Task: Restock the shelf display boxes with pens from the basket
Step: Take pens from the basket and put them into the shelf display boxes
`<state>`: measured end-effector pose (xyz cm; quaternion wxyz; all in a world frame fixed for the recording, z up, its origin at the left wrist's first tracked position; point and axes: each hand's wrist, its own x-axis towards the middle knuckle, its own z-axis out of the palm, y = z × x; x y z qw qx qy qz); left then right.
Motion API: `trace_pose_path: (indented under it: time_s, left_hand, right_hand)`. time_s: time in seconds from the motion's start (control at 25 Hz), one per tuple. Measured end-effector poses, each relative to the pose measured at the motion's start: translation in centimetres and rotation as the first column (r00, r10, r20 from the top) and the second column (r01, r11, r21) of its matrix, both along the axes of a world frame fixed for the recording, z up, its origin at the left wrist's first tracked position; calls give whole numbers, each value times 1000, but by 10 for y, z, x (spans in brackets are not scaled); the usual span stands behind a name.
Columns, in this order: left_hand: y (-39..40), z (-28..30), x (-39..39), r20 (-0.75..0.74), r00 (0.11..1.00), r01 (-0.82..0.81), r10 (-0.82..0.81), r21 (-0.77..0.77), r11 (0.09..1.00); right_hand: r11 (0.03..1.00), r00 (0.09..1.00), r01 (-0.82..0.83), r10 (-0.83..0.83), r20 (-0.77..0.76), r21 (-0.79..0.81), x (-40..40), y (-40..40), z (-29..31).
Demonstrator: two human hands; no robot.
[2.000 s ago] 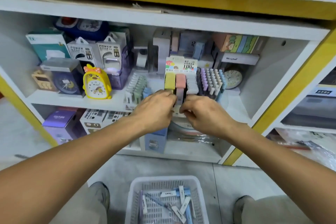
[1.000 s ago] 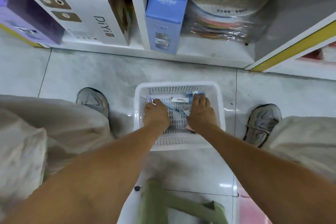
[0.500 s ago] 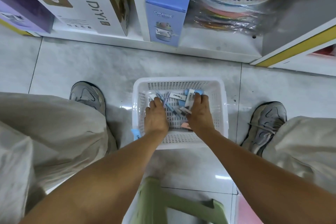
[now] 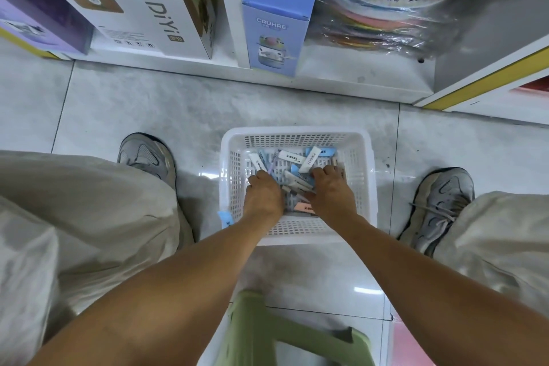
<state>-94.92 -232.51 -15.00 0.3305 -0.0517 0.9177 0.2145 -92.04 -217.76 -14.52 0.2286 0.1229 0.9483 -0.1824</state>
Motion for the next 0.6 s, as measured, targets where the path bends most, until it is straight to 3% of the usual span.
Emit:
trace_pose_path:
  time_s: [0.16, 0.48, 0.6]
  left_hand:
    - [6, 5, -11, 142, 921, -381, 364, 116, 917]
    - [18, 5, -8, 247, 796, -601, 552, 215, 770]
    - [25, 8, -10, 401, 668, -739, 627, 262, 620]
  right_hand:
    - [994, 995, 94, -95, -32, -48, -3, -11, 0]
    - [942, 959, 252, -214, 183, -220, -14, -37, 5]
    - [913, 944, 285, -214, 250, -293, -19, -51, 13]
